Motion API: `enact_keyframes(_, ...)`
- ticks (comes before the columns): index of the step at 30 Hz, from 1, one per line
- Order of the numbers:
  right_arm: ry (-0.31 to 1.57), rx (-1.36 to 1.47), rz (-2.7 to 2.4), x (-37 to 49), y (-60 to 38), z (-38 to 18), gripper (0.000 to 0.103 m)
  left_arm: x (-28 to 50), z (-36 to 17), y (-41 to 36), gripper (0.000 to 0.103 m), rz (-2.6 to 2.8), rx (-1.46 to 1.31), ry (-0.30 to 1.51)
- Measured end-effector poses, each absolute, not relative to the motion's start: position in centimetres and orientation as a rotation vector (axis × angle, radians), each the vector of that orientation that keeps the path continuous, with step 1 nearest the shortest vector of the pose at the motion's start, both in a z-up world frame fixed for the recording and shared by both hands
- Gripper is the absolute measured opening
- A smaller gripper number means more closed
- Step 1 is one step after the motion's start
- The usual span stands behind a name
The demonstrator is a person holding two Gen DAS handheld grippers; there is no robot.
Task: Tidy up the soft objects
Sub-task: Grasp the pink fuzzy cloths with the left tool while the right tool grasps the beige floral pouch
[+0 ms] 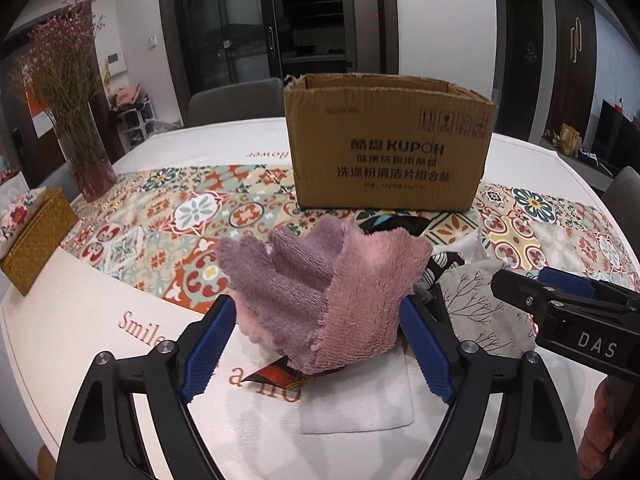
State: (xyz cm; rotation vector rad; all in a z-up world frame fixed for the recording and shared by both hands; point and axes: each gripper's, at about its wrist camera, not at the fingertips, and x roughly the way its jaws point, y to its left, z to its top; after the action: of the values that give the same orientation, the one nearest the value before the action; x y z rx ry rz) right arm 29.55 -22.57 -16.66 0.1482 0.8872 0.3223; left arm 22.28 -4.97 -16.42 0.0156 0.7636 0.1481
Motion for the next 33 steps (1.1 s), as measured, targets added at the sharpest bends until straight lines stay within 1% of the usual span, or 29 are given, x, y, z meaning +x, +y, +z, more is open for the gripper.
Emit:
enact_keyframes(2, 0.893, 0.153, 0.333, 29.9, -22.6, -17.4, 0.070, 22.6, -17.0, -5.0, 0.081, 0.149, 0.009, 0.776)
enact_keyframes(4, 0.899, 0.158, 0.337, 30.3, -22.7, -17.9, 0.065, 22.9, -17.4, -4.9, 0.079, 0.151, 0.000, 0.786)
enact_keyframes(6, 0.908, 0.168, 0.343, 30.7, -22.7, -18.3, 0.064, 23.0, -17.7, -4.9, 0.078, 0.155, -0.001, 0.790)
enact_keyframes(8, 0.911, 0.181, 0.344, 31.1, -22.7, -18.7, 0.062, 23.3, -17.9, -4.8, 0.074, 0.155, -0.005, 0.793)
enact_keyframes(10, 0.918, 0.199, 0.350, 31.5, -22.7, -19.1, 0.060, 23.5, -18.2, -4.6, 0.073, 0.153, -0.014, 0.804)
enact_keyframes(12, 0.926, 0.208, 0.357, 31.7, -22.5, -19.3, 0.056, 23.7, -18.5, -4.4, 0.070, 0.148, -0.028, 0.815)
enact_keyframes(14, 0.935, 0.209, 0.366, 31.9, -22.3, -19.6, 0.053, 23.9, -18.7, -4.4, 0.062, 0.138, -0.038, 0.818)
enact_keyframes(16, 0.944, 0.208, 0.374, 32.0, -22.1, -19.8, 0.047, 23.9, -18.6, -4.5, 0.054, 0.123, -0.041, 0.817)
enact_keyframes(18, 0.948, 0.211, 0.380, 32.0, -22.0, -19.8, 0.045, 23.8, -18.6, -4.7, 0.048, 0.106, -0.042, 0.818)
enact_keyframes(20, 0.947, 0.215, 0.383, 31.9, -22.0, -19.8, 0.039, 23.8, -18.6, -4.8, 0.037, 0.090, -0.043, 0.820)
enact_keyframes(22, 0.948, 0.214, 0.381, 31.8, -22.0, -19.8, 0.029, 23.8, -18.5, -4.8, 0.031, 0.082, -0.045, 0.820)
enact_keyframes(24, 0.946, 0.215, 0.382, 31.7, -22.0, -19.6, 0.023, 23.7, -18.4, -4.7, 0.026, 0.068, -0.049, 0.823)
enact_keyframes(26, 0.937, 0.200, 0.374, 31.5, -22.0, -19.4, 0.021, 23.6, -18.2, -4.7, 0.018, 0.054, -0.057, 0.818)
enact_keyframes(28, 0.927, 0.184, 0.374, 31.3, -21.8, -19.1, 0.017, 23.4, -17.9, -4.7, 0.012, 0.041, -0.058, 0.816)
enact_keyframes(33, 0.886, 0.144, 0.369, 30.4, -21.5, -17.7, 0.016, 23.1, -17.0, -4.8, 0.011, 0.014, -0.061, 0.796)
